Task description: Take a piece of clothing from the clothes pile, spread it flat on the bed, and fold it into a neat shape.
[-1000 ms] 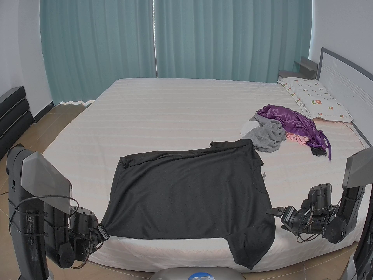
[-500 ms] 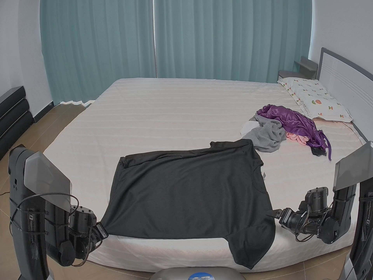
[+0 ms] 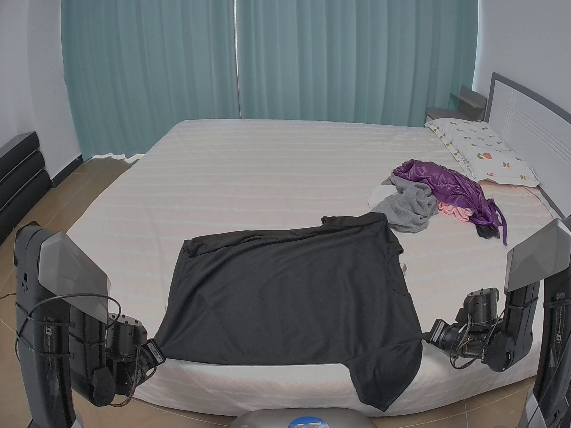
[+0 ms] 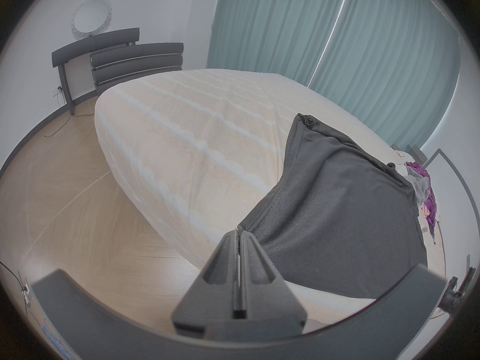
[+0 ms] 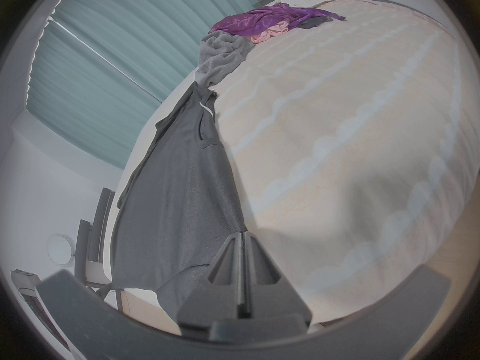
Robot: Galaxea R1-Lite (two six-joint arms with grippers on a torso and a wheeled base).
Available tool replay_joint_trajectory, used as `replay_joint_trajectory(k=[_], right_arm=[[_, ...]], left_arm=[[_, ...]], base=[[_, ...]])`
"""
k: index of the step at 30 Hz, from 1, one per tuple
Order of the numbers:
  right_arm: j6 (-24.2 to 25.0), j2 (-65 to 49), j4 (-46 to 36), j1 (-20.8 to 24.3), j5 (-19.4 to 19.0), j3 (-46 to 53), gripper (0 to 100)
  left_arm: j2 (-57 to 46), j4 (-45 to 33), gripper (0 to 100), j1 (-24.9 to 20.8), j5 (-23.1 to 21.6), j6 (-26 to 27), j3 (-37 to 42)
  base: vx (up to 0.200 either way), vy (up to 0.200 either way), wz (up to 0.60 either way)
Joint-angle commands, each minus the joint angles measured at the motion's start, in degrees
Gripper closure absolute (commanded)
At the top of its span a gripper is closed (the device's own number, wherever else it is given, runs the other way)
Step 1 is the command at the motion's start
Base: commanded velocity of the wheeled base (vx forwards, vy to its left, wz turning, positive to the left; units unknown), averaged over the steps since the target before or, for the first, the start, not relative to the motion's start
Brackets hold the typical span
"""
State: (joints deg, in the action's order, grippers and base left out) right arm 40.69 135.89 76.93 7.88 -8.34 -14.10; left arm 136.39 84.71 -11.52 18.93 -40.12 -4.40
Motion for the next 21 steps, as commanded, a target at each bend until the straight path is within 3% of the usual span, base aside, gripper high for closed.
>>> replay_joint_trajectory(k=[1,21], right_arm=[[-0.97,-0.27,0.32,-0.76,-0.01,1.89,100],[-4.66,-1.33,4.54,-3.83,-0.19,7.78,100]], left_arm=[[0.46,0.01,100,0.01,-0.04,-0.05,-0.17],[1.34,0.10,100,-0.08,-1.44,-0.31,-0.70]], base=[[0.000,0.000,0.00],[0.000,0.000,0.00]])
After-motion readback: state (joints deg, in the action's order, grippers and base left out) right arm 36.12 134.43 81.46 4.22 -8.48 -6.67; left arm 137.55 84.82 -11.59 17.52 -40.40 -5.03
